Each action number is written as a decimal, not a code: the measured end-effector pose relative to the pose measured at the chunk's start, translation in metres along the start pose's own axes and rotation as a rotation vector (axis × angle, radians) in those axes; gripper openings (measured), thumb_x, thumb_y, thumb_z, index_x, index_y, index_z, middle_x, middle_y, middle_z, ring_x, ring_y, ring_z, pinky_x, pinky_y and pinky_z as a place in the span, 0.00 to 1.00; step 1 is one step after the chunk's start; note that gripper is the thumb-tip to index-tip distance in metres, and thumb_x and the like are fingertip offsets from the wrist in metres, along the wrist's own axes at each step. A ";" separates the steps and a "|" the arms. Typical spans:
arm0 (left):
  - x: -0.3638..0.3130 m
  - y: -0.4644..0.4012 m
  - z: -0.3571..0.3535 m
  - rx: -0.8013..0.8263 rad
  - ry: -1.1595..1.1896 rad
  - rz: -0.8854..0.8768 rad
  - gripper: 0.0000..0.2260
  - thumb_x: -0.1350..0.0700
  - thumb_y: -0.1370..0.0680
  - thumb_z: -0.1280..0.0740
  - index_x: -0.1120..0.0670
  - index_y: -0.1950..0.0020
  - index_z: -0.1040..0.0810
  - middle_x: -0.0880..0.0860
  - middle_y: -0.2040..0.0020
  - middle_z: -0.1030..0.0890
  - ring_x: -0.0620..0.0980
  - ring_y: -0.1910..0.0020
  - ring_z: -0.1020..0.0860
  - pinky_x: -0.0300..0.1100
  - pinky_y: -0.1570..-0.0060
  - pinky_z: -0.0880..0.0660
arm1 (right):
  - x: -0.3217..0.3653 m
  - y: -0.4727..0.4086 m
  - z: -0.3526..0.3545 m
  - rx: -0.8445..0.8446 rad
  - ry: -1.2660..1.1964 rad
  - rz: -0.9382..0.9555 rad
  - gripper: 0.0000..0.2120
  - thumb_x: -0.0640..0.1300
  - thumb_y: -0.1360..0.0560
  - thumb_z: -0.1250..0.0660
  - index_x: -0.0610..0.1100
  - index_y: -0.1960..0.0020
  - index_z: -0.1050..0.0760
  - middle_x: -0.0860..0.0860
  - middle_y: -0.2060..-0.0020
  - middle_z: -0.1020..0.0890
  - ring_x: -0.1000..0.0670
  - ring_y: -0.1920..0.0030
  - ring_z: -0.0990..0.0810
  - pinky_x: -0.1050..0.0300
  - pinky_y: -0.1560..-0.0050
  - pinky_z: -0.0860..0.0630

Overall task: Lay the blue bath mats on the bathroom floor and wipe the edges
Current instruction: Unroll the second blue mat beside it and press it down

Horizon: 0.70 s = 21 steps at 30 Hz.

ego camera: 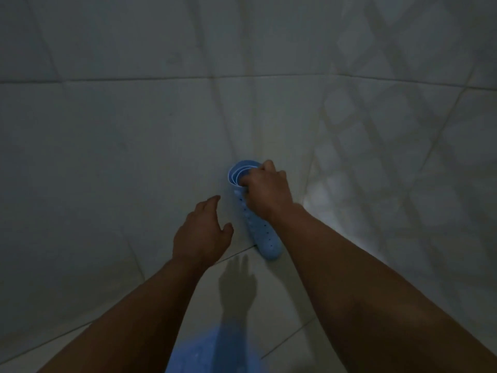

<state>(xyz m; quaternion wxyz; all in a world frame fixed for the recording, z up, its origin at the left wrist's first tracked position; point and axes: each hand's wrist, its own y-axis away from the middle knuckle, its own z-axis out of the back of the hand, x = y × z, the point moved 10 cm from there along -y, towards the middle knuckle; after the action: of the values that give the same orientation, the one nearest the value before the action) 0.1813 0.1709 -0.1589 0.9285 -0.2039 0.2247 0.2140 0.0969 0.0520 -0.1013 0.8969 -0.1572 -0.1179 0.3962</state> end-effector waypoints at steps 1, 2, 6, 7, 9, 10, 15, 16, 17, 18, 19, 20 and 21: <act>0.007 0.005 0.011 -0.014 0.015 0.003 0.33 0.46 0.20 0.33 0.48 0.18 0.44 0.52 0.22 0.34 0.54 0.27 0.30 0.51 0.33 0.29 | 0.014 0.006 0.009 -0.044 0.019 0.026 0.06 0.46 0.23 0.32 0.50 0.48 0.19 0.53 0.48 0.18 0.44 0.37 0.33 0.47 0.45 0.35; 0.013 0.011 0.022 -0.026 0.023 0.001 0.35 0.46 0.20 0.32 0.49 0.17 0.45 0.52 0.21 0.35 0.54 0.26 0.31 0.51 0.33 0.30 | 0.027 0.011 0.018 -0.066 0.018 0.047 0.06 0.46 0.24 0.32 0.51 0.48 0.18 0.54 0.49 0.19 0.45 0.39 0.32 0.48 0.47 0.36; 0.031 0.033 0.087 -0.049 0.108 -0.014 0.43 0.45 0.23 0.28 0.48 0.16 0.51 0.51 0.17 0.44 0.53 0.20 0.40 0.52 0.24 0.38 | 0.108 0.031 0.049 0.035 -0.010 0.244 0.11 0.50 0.23 0.33 0.53 0.42 0.19 0.54 0.46 0.20 0.45 0.39 0.32 0.52 0.49 0.42; 0.034 0.039 0.108 -0.042 0.104 -0.027 0.43 0.45 0.24 0.27 0.48 0.16 0.50 0.52 0.16 0.46 0.53 0.19 0.42 0.53 0.23 0.39 | 0.135 0.038 0.057 0.060 0.009 0.307 0.12 0.52 0.23 0.33 0.53 0.41 0.19 0.54 0.45 0.20 0.45 0.39 0.31 0.52 0.50 0.42; 0.043 0.054 0.145 -0.014 0.056 -0.063 0.40 0.46 0.25 0.26 0.50 0.18 0.42 0.54 0.18 0.40 0.55 0.20 0.39 0.54 0.25 0.36 | 0.185 0.050 0.073 0.080 0.025 0.392 0.12 0.54 0.23 0.33 0.53 0.41 0.19 0.52 0.44 0.19 0.43 0.39 0.30 0.51 0.49 0.40; 0.046 0.061 0.163 -0.007 0.034 -0.082 0.37 0.47 0.26 0.25 0.51 0.20 0.37 0.55 0.21 0.33 0.57 0.23 0.34 0.53 0.28 0.32 | 0.205 0.053 0.082 0.073 0.020 0.417 0.13 0.54 0.23 0.33 0.53 0.41 0.19 0.52 0.43 0.19 0.42 0.39 0.30 0.50 0.48 0.38; 0.130 0.140 0.253 -0.056 -0.214 0.056 0.41 0.39 0.29 0.24 0.47 0.21 0.38 0.54 0.31 0.22 0.59 0.36 0.23 0.55 0.42 0.23 | 0.331 0.090 0.090 0.137 -0.013 0.575 0.18 0.56 0.22 0.33 0.53 0.34 0.22 0.50 0.42 0.19 0.42 0.38 0.30 0.45 0.41 0.34; 0.148 0.156 0.267 -0.063 -0.267 0.082 0.44 0.36 0.30 0.24 0.46 0.20 0.40 0.55 0.32 0.21 0.60 0.36 0.24 0.56 0.42 0.23 | 0.354 0.097 0.088 0.150 -0.011 0.602 0.18 0.56 0.22 0.33 0.53 0.34 0.22 0.50 0.43 0.19 0.43 0.38 0.30 0.45 0.42 0.34; 0.162 0.171 0.276 -0.061 -0.314 0.101 0.45 0.34 0.31 0.25 0.46 0.20 0.41 0.56 0.34 0.20 0.60 0.36 0.24 0.56 0.42 0.24 | 0.371 0.106 0.084 0.167 -0.007 0.623 0.17 0.57 0.22 0.33 0.53 0.35 0.22 0.49 0.44 0.19 0.43 0.39 0.30 0.46 0.43 0.35; 0.174 0.185 0.284 -0.057 -0.354 0.118 0.45 0.33 0.31 0.25 0.47 0.20 0.40 0.56 0.35 0.20 0.60 0.36 0.24 0.55 0.42 0.25 | 0.389 0.115 0.079 0.183 -0.005 0.644 0.16 0.57 0.22 0.33 0.53 0.37 0.21 0.49 0.46 0.18 0.43 0.40 0.29 0.46 0.44 0.36; 0.183 0.199 0.290 -0.054 -0.390 0.125 0.44 0.33 0.31 0.26 0.47 0.21 0.39 0.57 0.36 0.19 0.60 0.36 0.24 0.55 0.42 0.25 | 0.405 0.124 0.075 0.194 -0.007 0.666 0.14 0.57 0.23 0.33 0.54 0.39 0.21 0.50 0.48 0.18 0.44 0.42 0.29 0.47 0.46 0.37; 0.191 0.212 0.295 -0.053 -0.424 0.122 0.43 0.33 0.30 0.26 0.48 0.21 0.37 0.57 0.37 0.19 0.59 0.37 0.24 0.54 0.42 0.26 | 0.419 0.132 0.070 0.201 -0.016 0.679 0.12 0.58 0.23 0.33 0.55 0.43 0.20 0.50 0.50 0.18 0.45 0.44 0.28 0.48 0.47 0.38; 0.198 0.224 0.297 -0.052 -0.459 0.118 0.41 0.33 0.30 0.27 0.49 0.22 0.35 0.58 0.39 0.18 0.60 0.38 0.23 0.54 0.43 0.26 | 0.429 0.139 0.066 0.205 -0.032 0.679 0.10 0.59 0.24 0.32 0.55 0.47 0.21 0.51 0.52 0.17 0.45 0.45 0.27 0.48 0.47 0.38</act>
<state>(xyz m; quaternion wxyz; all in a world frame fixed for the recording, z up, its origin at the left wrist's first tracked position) 0.3293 0.5573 -0.0794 0.9355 -0.1604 0.0137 0.3144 0.2641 0.4739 -0.0553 0.7233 -0.0903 -0.0326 0.6838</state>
